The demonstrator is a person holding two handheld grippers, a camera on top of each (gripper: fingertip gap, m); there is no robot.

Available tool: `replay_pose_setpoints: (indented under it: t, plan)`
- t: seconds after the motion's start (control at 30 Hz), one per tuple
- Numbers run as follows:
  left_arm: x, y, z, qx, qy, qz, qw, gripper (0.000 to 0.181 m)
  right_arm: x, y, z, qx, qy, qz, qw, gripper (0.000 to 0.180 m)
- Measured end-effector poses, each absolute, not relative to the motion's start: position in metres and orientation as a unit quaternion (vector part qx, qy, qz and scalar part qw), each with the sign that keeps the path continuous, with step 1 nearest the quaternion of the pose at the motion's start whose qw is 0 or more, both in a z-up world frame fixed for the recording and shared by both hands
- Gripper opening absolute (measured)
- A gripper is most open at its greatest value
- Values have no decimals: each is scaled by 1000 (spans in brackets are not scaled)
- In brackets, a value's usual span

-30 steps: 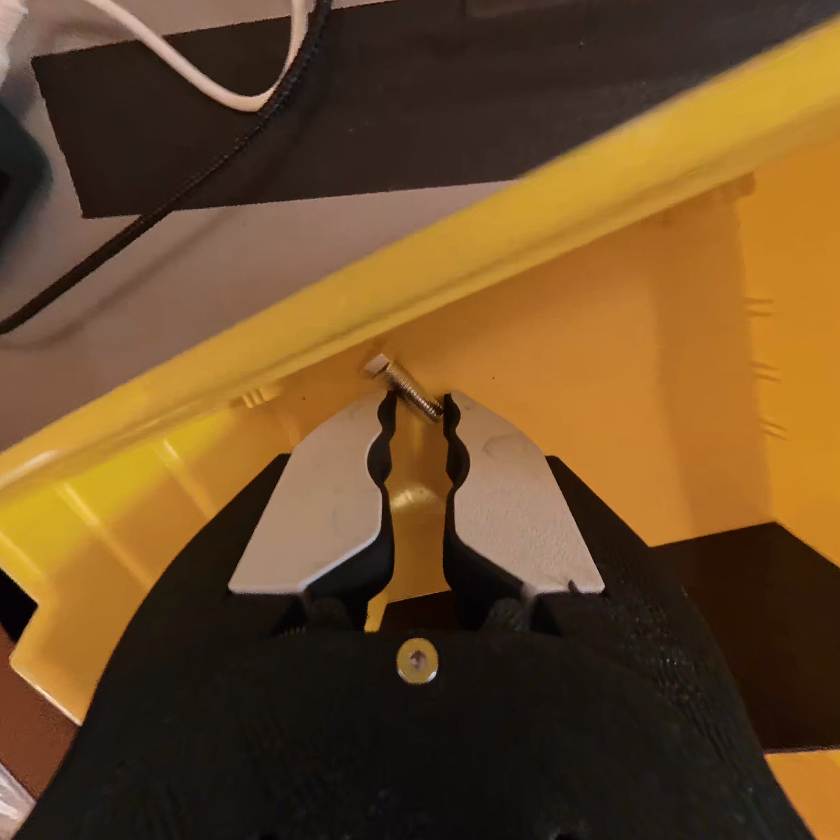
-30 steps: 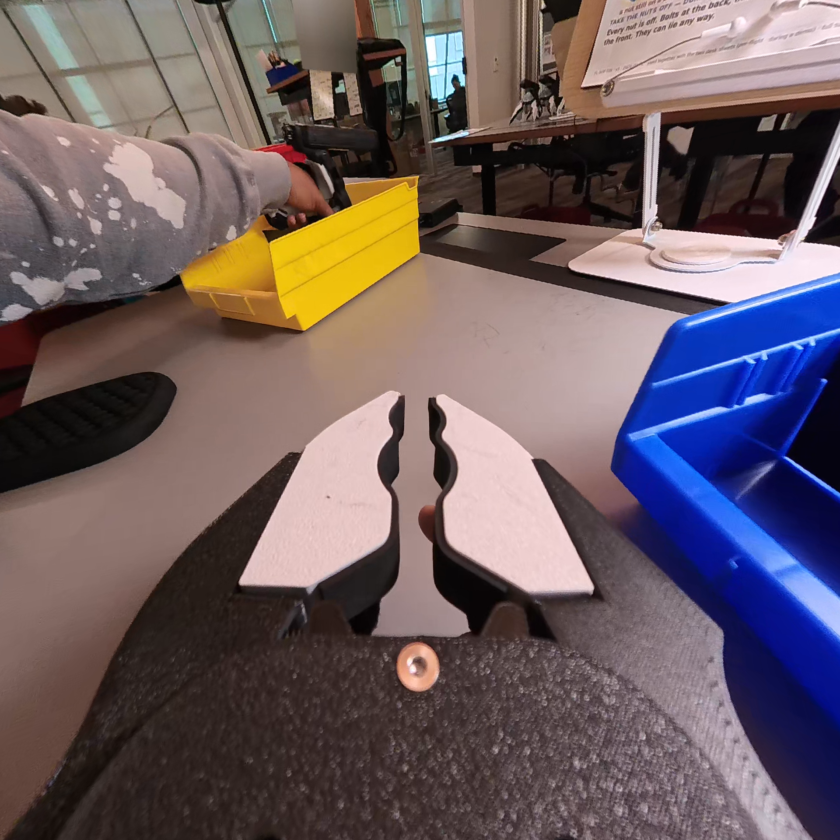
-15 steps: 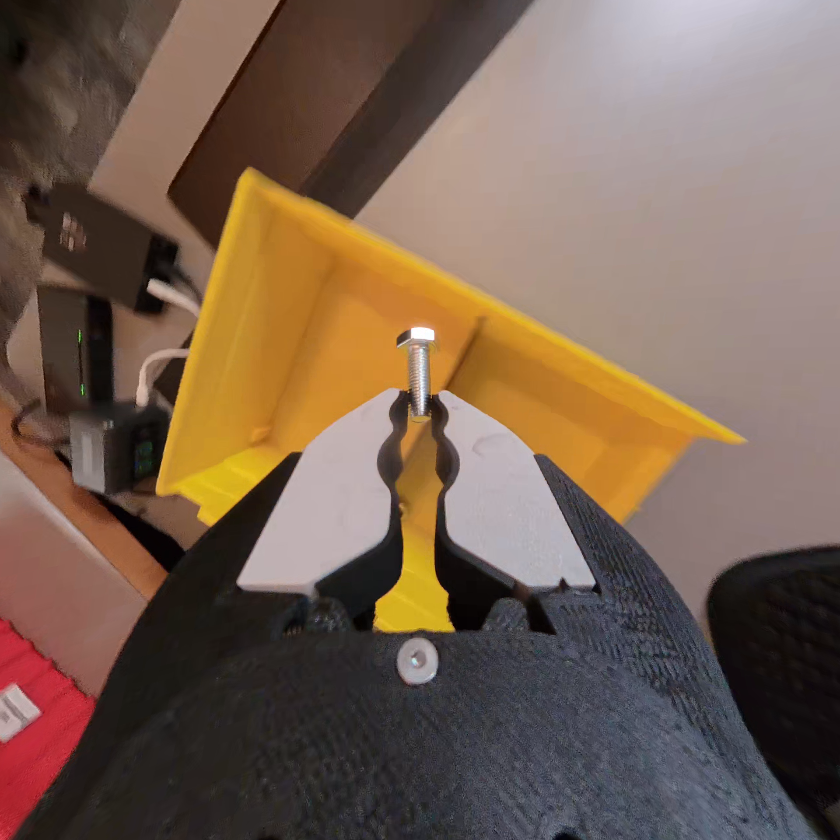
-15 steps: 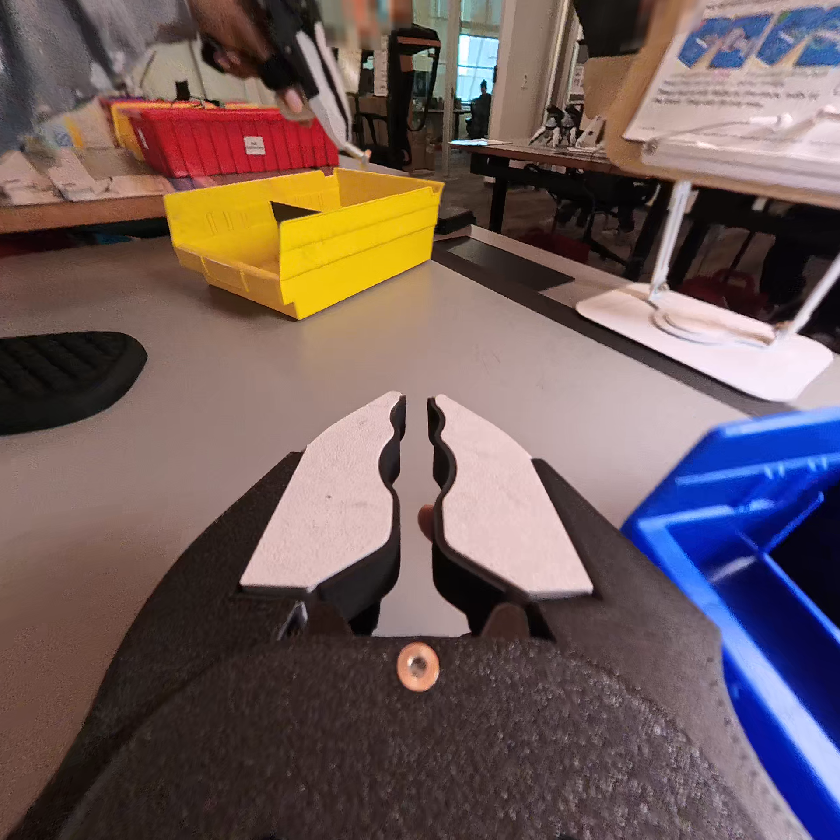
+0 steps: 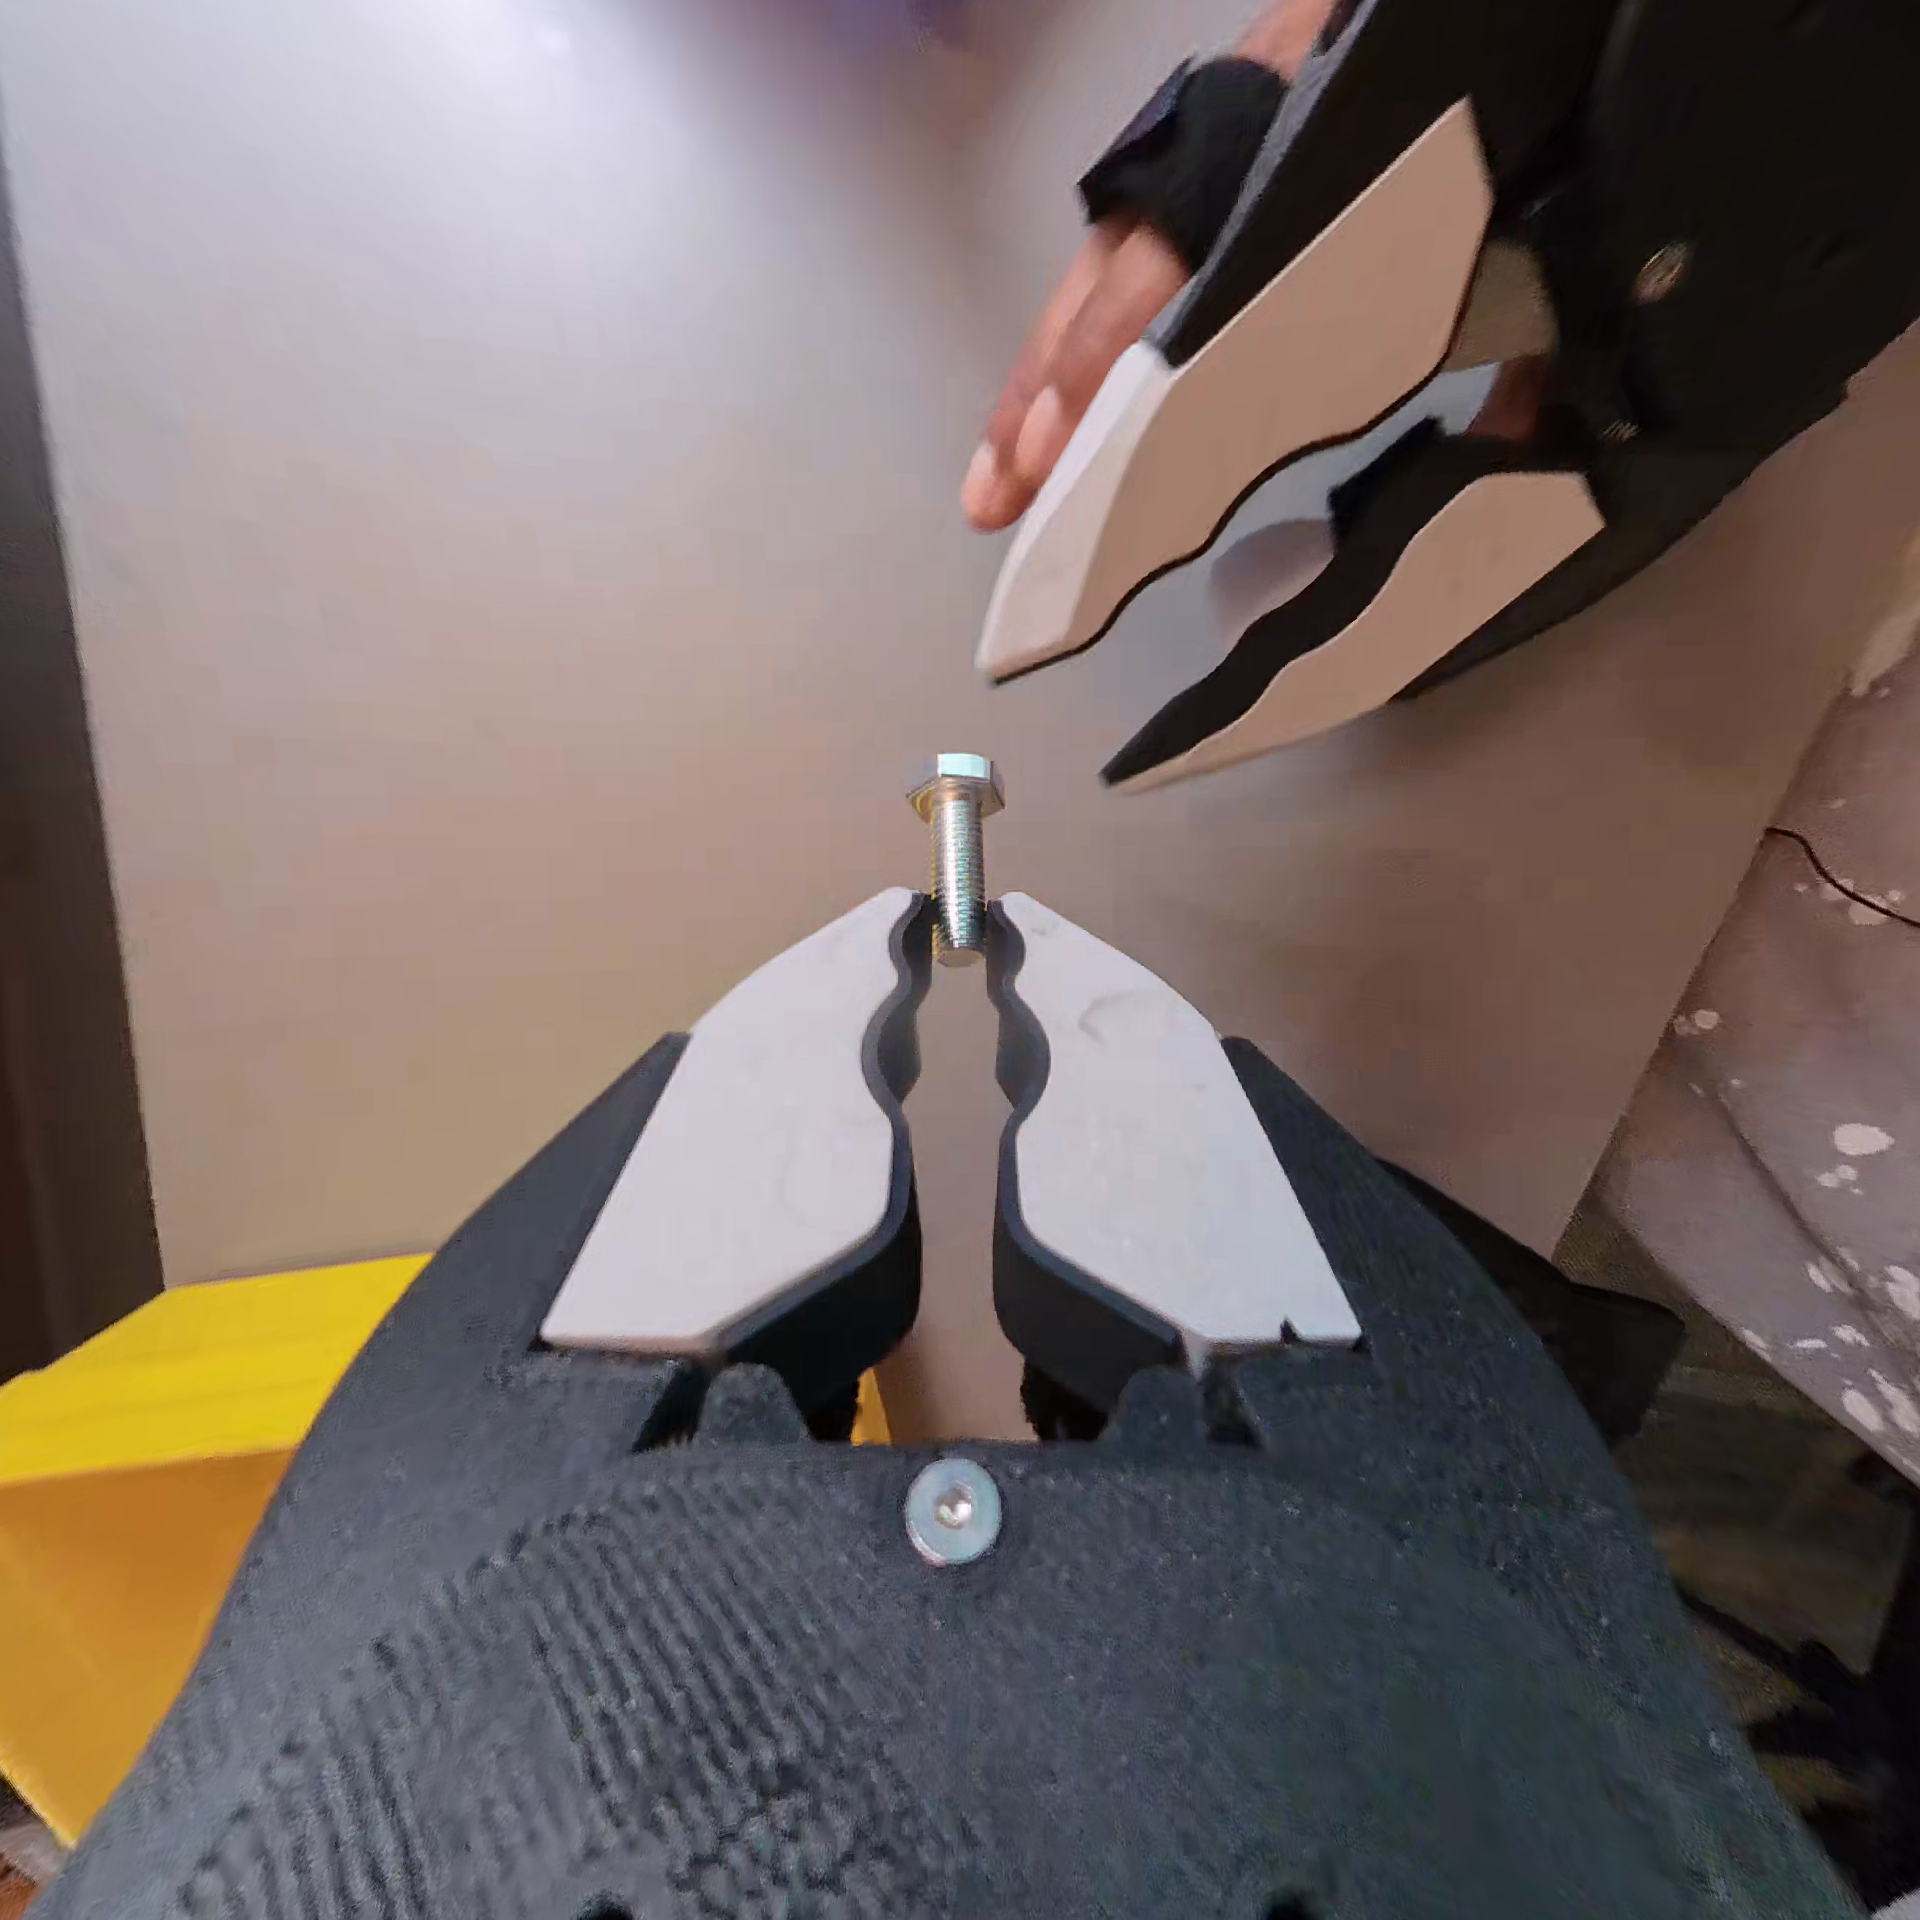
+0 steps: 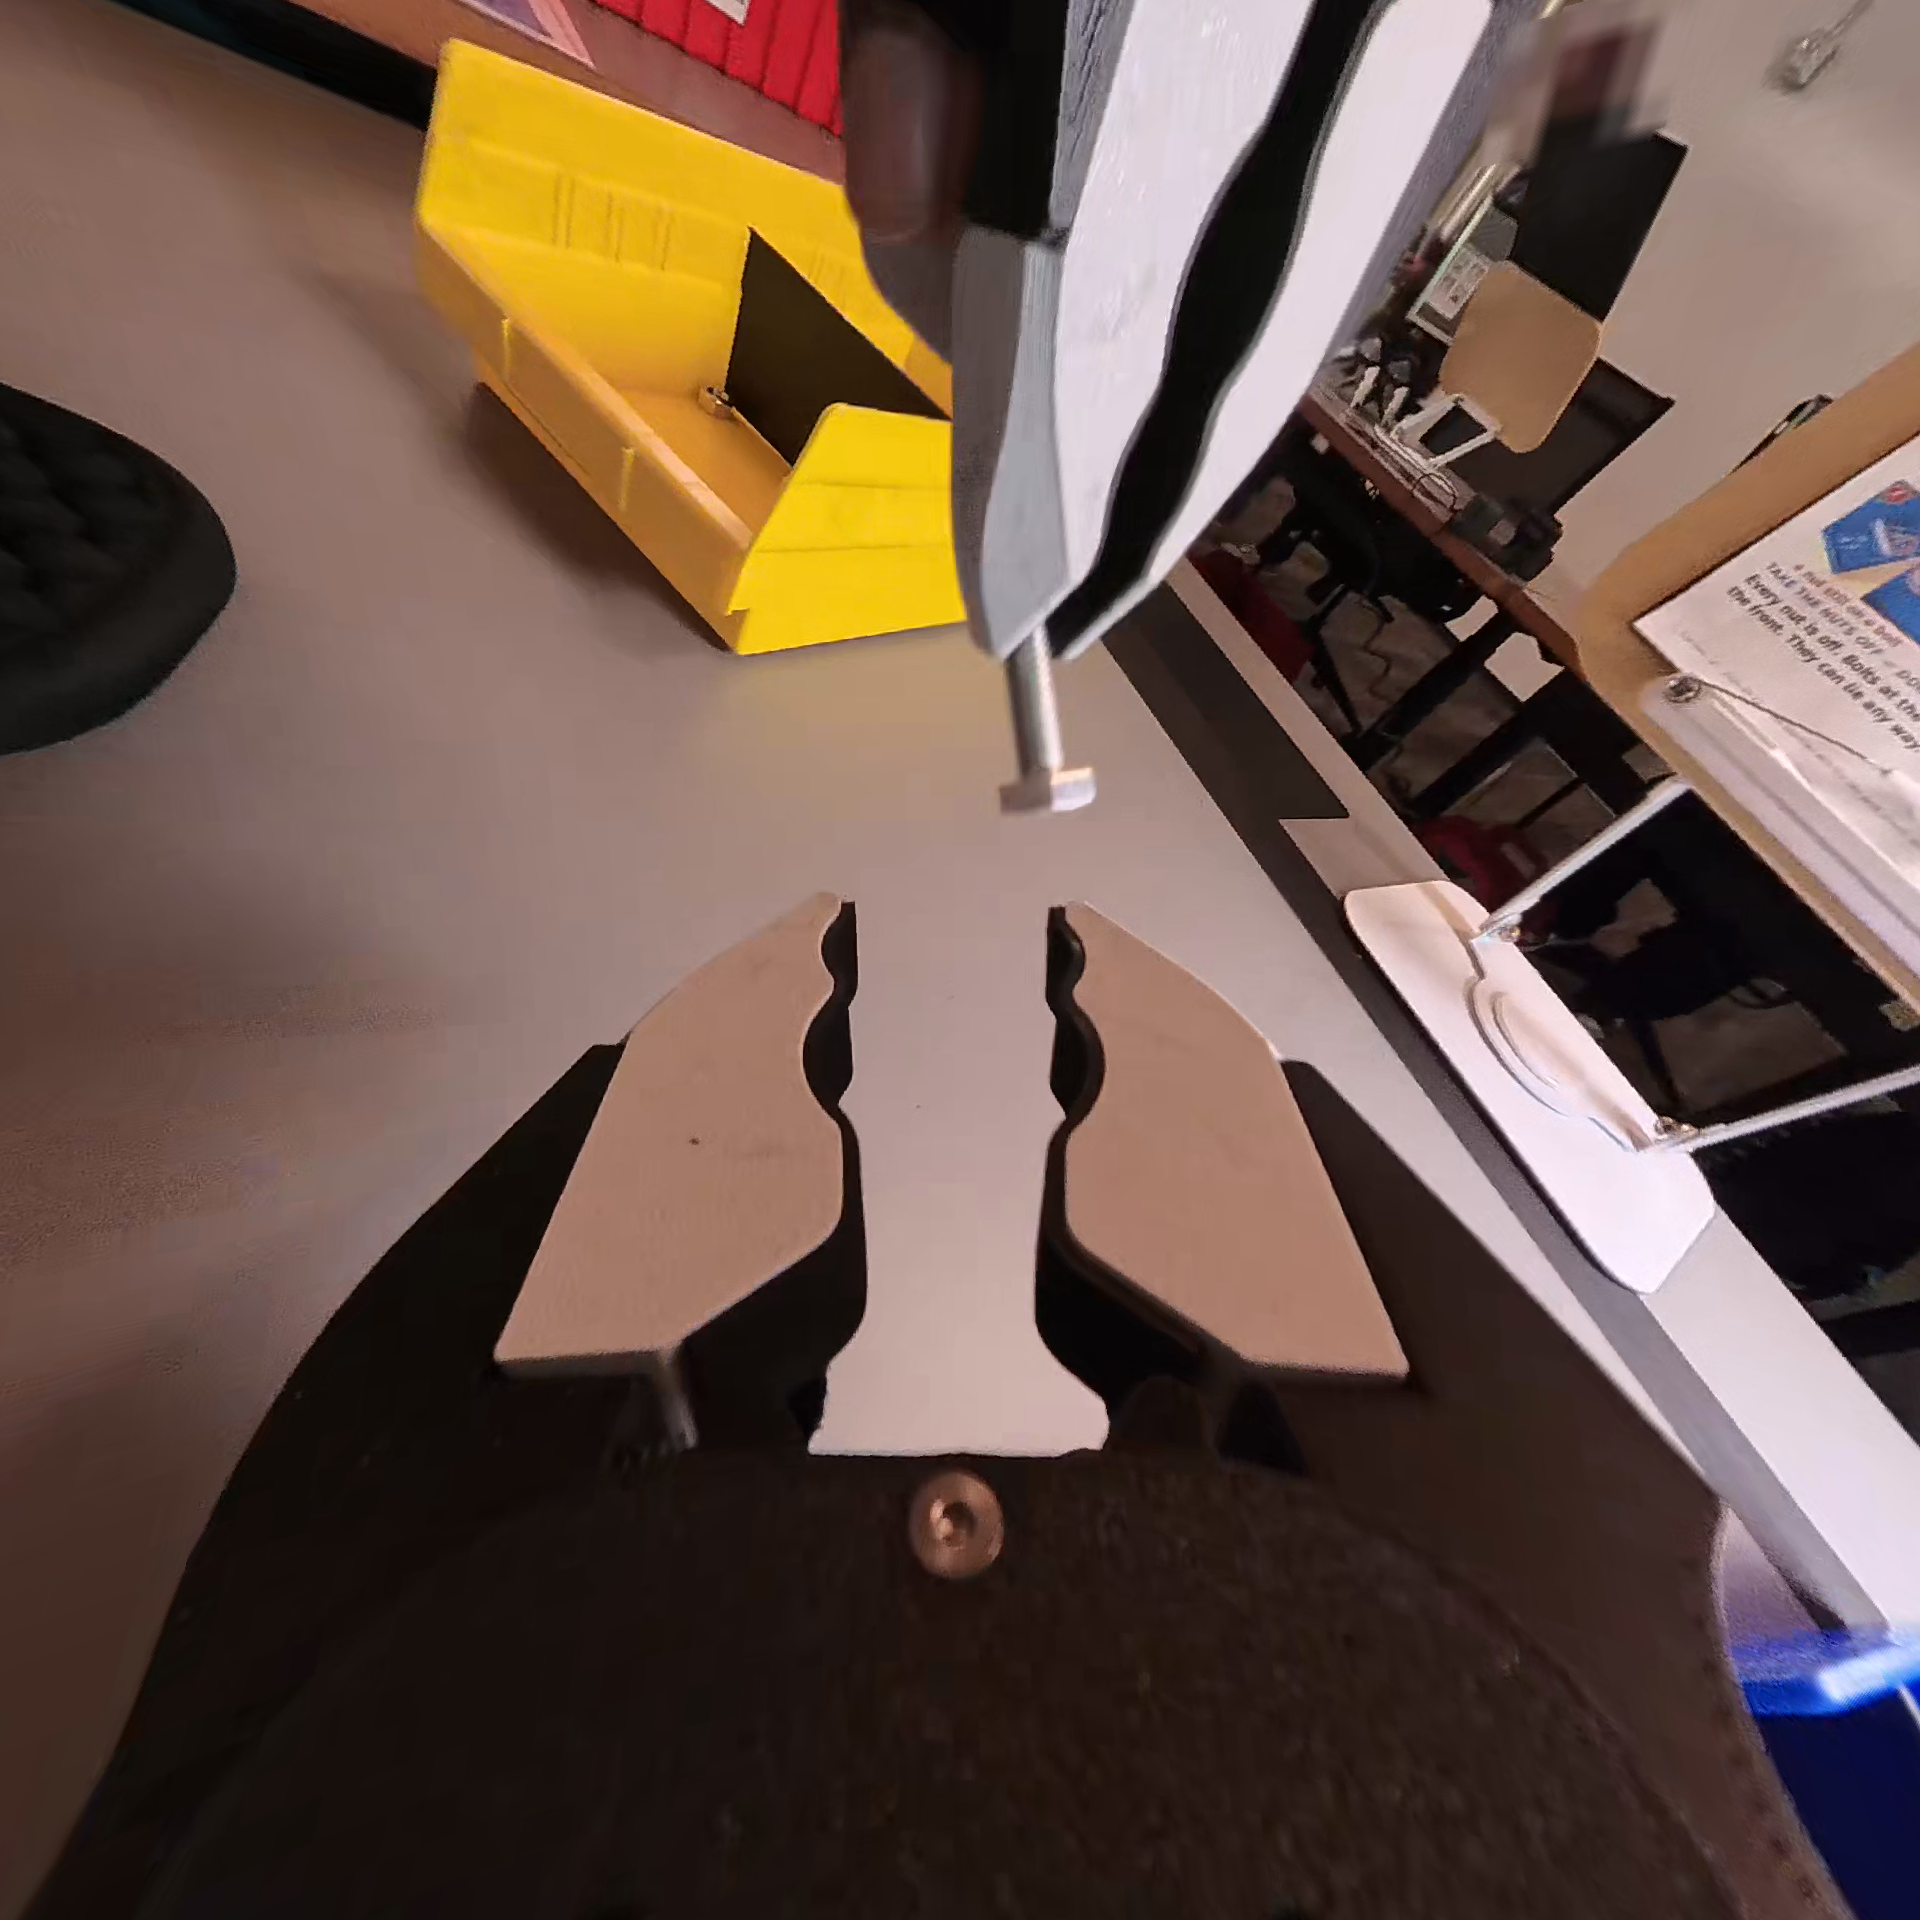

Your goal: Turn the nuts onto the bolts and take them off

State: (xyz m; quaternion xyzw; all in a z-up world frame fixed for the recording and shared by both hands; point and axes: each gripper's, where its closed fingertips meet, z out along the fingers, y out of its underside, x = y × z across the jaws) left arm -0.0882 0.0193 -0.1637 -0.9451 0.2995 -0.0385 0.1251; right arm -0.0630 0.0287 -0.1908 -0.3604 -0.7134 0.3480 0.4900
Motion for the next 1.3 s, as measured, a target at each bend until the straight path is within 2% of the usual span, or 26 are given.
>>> replay_pose_setpoints:
  t: [0.03,0.2,0.3,0.43,0.53,0.63,0.77,0.87,1.03,1.1,1.3]
  plan:
    - [-81,21,-168,-944,306,-40,117,11,-63,30,-192,-366,-710,348,490,35]
    - [-59,27,-179,-939,327,-47,100,11,-63,38,-199,-391,-703,343,485,33]
    - [-54,28,-182,-937,333,-51,94,11,-62,39,-198,-385,-701,349,489,18]
    - [-49,31,-180,-933,336,-62,117,11,-59,40,-199,-388,-694,368,483,18]
    - [-44,38,-167,-919,340,-82,181,18,-53,39,-187,-396,-656,457,451,18]
    - [-26,40,-141,-878,345,-157,292,28,-39,36,-159,-379,-593,575,417,18]
    - [-12,38,-106,-793,324,-235,459,26,-18,32,-126,-350,-528,677,376,18]
    - [-2,30,-100,-744,331,-260,519,21,-11,27,-120,-338,-521,695,362,18]
    - [8,29,-113,-735,354,-247,522,20,-11,15,-126,-328,-541,690,351,18]
    - [11,28,-115,-729,362,-248,524,10,-13,14,-131,-328,-551,681,354,18]
    - [7,29,-123,-728,359,-259,524,10,-17,15,-140,-335,-570,659,359,18]
